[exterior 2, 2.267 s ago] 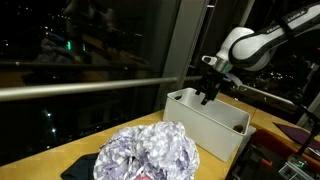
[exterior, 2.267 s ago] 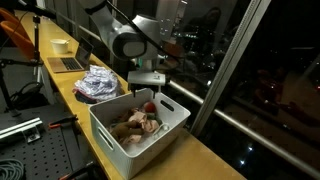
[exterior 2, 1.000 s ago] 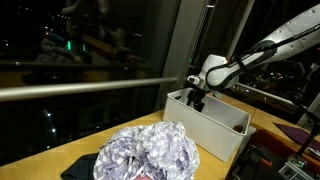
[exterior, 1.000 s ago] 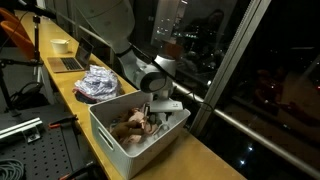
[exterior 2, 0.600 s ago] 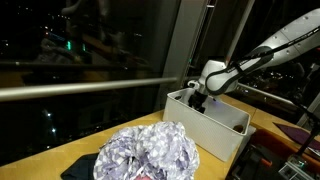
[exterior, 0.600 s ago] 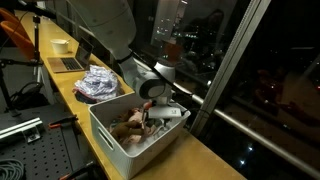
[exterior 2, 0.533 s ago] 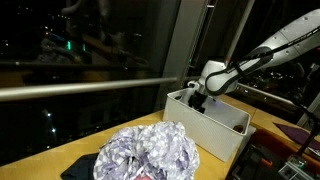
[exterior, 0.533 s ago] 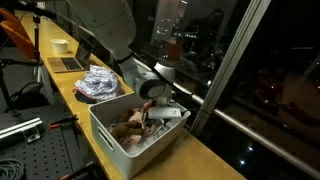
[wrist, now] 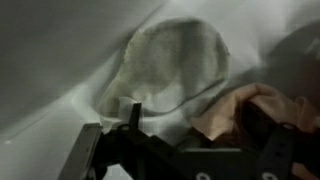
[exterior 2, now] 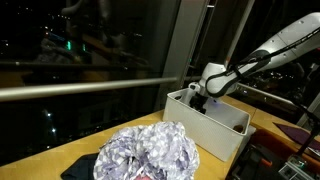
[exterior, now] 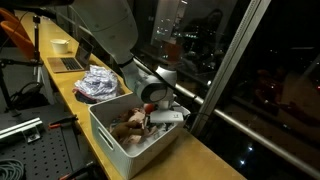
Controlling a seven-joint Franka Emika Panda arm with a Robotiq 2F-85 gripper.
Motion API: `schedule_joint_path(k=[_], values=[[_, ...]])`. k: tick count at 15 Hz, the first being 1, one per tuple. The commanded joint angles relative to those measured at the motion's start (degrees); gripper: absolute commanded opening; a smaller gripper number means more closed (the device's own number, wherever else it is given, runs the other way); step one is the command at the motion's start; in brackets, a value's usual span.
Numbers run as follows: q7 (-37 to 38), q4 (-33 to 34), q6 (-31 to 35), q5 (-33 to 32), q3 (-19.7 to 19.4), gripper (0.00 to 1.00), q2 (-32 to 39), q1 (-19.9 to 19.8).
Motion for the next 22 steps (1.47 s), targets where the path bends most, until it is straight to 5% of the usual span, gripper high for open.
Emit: schedule_joint_path(k=[1, 3, 13, 22], values=[[0.17, 3.18, -0.1, -2.54, -0.73, 1.0, 2.77, -0.62], [0.16, 4.18, -0.76, -2.44, -0.18, 0.74, 3.48, -0.67], [0.86, 2.82, -0.21, -1.9, 1.37, 0.01, 1.41, 0.36], [5.86, -13.86, -0.76, 0.15, 5.39, 0.02, -20.68, 1.57]])
